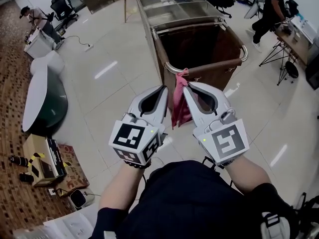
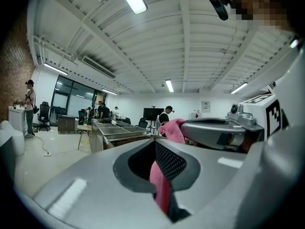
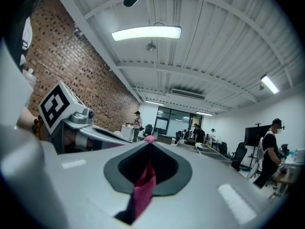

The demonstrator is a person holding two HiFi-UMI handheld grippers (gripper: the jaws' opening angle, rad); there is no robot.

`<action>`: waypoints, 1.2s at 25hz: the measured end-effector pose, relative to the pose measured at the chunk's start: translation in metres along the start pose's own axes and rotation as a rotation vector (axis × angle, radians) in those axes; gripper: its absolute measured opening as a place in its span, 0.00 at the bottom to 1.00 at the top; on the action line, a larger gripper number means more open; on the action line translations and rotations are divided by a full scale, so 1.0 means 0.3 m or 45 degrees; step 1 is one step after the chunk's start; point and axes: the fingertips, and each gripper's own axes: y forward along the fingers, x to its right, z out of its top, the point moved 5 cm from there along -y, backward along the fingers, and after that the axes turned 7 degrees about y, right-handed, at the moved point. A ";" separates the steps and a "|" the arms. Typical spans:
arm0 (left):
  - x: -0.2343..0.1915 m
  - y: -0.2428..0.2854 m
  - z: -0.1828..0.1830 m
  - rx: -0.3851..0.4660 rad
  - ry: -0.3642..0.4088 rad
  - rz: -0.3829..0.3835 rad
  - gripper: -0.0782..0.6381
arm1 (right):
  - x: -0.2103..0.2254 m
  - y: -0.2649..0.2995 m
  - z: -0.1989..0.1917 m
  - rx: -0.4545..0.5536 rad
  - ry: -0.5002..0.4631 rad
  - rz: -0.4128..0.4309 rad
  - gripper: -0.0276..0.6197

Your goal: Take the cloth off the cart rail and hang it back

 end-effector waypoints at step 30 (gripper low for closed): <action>-0.263 0.080 -0.012 0.018 -0.034 -0.262 0.11 | -0.032 0.263 0.022 -0.042 0.021 -0.237 0.05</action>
